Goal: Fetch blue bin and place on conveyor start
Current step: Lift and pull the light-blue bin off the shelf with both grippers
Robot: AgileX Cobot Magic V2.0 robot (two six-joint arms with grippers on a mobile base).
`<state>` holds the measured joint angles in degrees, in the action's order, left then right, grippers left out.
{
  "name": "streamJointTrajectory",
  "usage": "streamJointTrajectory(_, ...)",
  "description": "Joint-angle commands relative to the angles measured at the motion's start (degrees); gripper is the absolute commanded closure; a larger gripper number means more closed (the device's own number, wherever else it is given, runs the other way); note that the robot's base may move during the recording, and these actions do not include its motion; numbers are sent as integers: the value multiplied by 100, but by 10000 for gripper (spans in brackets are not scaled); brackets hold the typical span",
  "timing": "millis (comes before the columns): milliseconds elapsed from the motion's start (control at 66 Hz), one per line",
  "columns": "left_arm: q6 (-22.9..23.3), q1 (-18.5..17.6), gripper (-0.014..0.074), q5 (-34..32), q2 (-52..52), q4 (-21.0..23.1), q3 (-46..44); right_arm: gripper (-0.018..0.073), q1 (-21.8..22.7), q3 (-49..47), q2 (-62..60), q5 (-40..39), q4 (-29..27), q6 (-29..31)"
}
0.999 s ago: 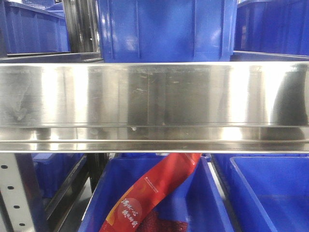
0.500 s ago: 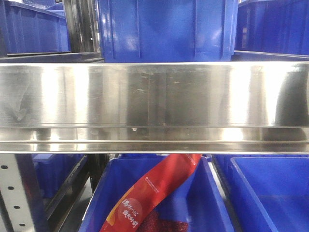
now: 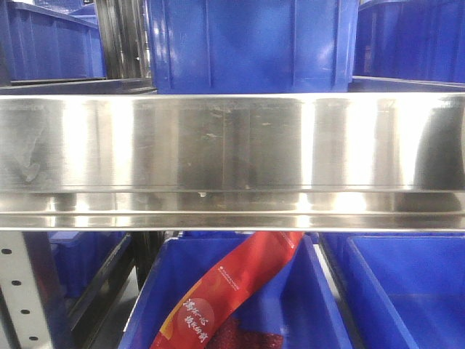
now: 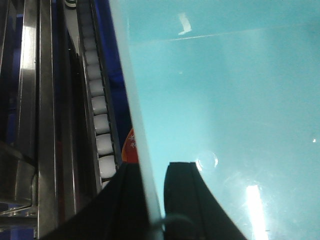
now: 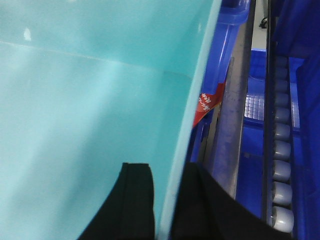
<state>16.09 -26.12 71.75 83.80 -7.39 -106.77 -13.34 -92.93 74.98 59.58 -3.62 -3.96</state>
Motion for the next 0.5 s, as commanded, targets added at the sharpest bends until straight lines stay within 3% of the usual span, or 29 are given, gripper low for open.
streamJointTrajectory(0, -80, -45, 708, -179, -79, 261, -12, 713, -1, -16, -65, -352, -87, 146)
streamJointTrajectory(485, -80, -45, 708, -179, -79, 261, -12, 713, -1, -16, -65, -352, -87, 146)
